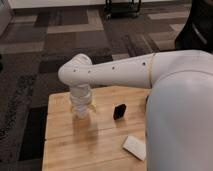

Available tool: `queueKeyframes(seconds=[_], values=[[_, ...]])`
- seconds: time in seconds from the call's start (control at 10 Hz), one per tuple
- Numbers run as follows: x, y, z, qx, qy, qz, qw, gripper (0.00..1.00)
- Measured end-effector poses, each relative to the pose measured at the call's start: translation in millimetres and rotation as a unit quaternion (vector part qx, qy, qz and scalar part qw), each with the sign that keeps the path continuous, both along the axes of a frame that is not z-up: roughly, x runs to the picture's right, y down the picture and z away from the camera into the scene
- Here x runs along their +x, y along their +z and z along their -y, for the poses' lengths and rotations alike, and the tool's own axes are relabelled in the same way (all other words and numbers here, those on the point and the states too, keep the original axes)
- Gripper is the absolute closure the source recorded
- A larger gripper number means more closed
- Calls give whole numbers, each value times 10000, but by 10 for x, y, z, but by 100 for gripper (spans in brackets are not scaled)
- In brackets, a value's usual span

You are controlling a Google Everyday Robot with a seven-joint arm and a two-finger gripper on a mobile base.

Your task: Pick up the ceramic bowl

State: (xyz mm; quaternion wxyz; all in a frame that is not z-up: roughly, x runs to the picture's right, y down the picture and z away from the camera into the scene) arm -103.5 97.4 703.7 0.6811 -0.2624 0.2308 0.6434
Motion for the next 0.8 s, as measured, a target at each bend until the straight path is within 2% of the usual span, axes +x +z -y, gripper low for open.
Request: queueKeyframes(seconds=[0.3,0.7,0.8], values=[[75,-6,106,63,91,8,9999,35],[302,-40,349,206,252,28,9995,35],[302,-40,349,206,252,28,9995,35]])
